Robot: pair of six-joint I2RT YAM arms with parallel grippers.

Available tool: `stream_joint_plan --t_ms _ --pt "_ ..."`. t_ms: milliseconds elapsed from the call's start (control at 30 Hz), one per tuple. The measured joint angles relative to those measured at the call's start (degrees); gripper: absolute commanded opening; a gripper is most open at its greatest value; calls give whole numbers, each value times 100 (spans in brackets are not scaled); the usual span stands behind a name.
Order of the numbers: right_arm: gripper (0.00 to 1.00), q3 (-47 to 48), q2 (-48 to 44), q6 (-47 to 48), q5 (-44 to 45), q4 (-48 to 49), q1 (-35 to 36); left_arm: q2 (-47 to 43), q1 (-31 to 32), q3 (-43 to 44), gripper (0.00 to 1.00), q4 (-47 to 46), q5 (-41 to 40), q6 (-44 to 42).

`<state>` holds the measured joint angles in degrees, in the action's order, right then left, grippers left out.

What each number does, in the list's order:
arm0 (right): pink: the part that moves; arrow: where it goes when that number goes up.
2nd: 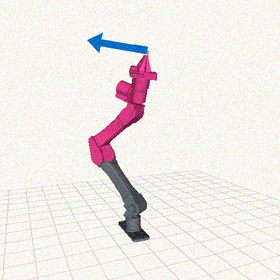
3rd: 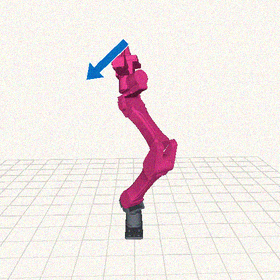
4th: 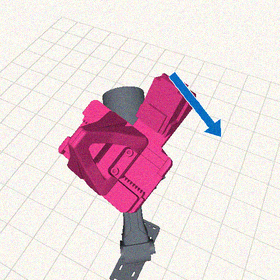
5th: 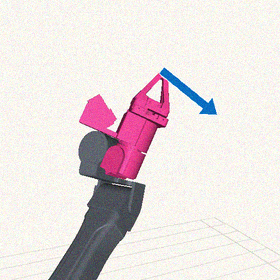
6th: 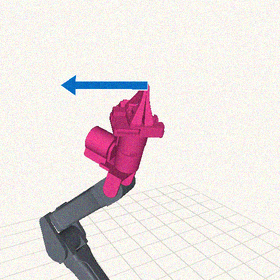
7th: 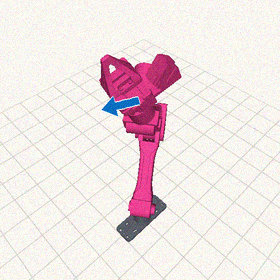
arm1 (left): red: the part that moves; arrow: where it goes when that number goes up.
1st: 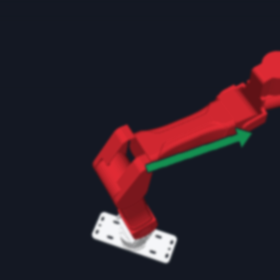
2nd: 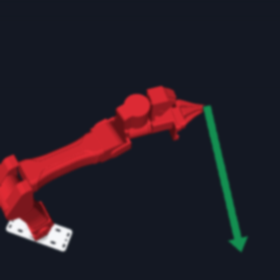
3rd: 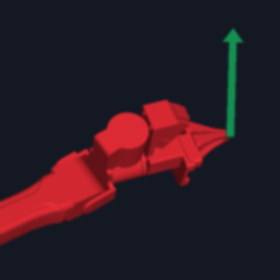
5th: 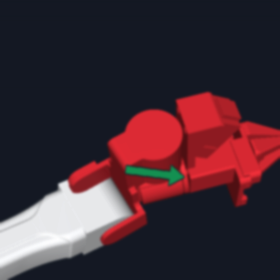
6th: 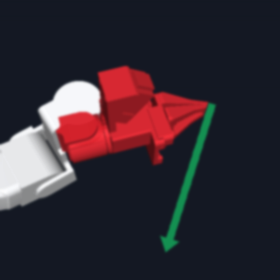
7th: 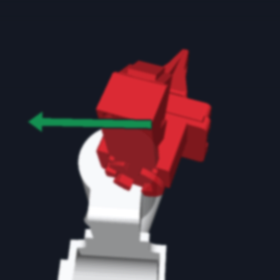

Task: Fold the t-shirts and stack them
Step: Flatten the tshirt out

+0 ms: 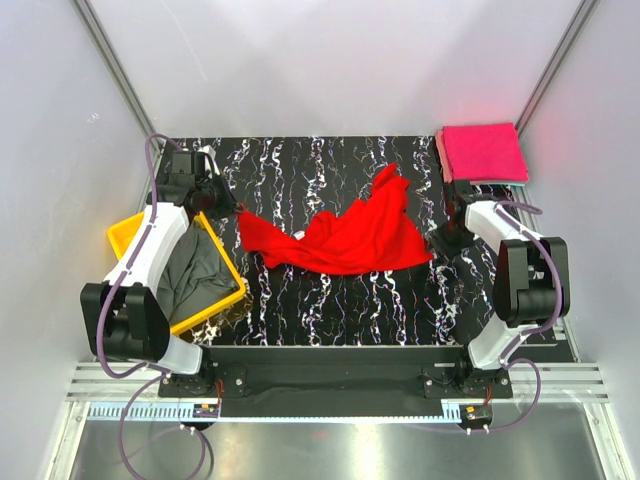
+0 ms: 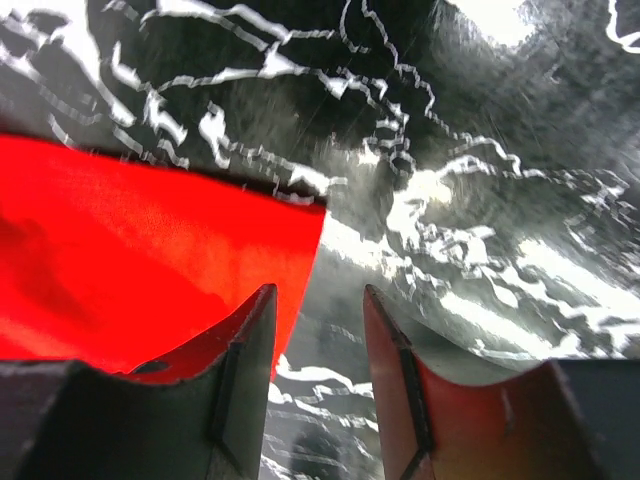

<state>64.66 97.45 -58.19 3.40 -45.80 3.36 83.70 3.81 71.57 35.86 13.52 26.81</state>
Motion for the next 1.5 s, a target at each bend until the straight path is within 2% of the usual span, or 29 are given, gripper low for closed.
stream_joint_plan --t_ms 133,333,533,567,667,867,1033,1233,1333,1500 --pt "47 -348 -2 -299 66 411 0 -24 11 0 0 -2 61 0" --pt "47 -240 269 -511 136 660 0 -35 24 0 0 0 107 0" --pt "42 -232 417 -562 216 734 -2 -35 24 0 0 -4 107 0" --pt "40 -232 417 -570 227 734 -2 -35 24 0 0 -2 109 0" --pt "2 -278 404 -584 310 774 -2 -35 24 0 0 -9 109 4" --pt "0 -190 341 -492 570 682 -2 -42 31 13 0 -68 114 120" --pt "0 715 -214 136 673 90 -2 -57 31 623 0 153 142 520" --pt "0 2621 -1869 852 728 -129 -2 -258 42 2476 0 203 271 1152" --pt "0 3427 -2638 1034 748 -286 -2 -636 44 3254 0 168 428 1502" --pt "0 4109 -3615 1156 809 -896 -2 -1532 44 3589 0 238 686 1858"
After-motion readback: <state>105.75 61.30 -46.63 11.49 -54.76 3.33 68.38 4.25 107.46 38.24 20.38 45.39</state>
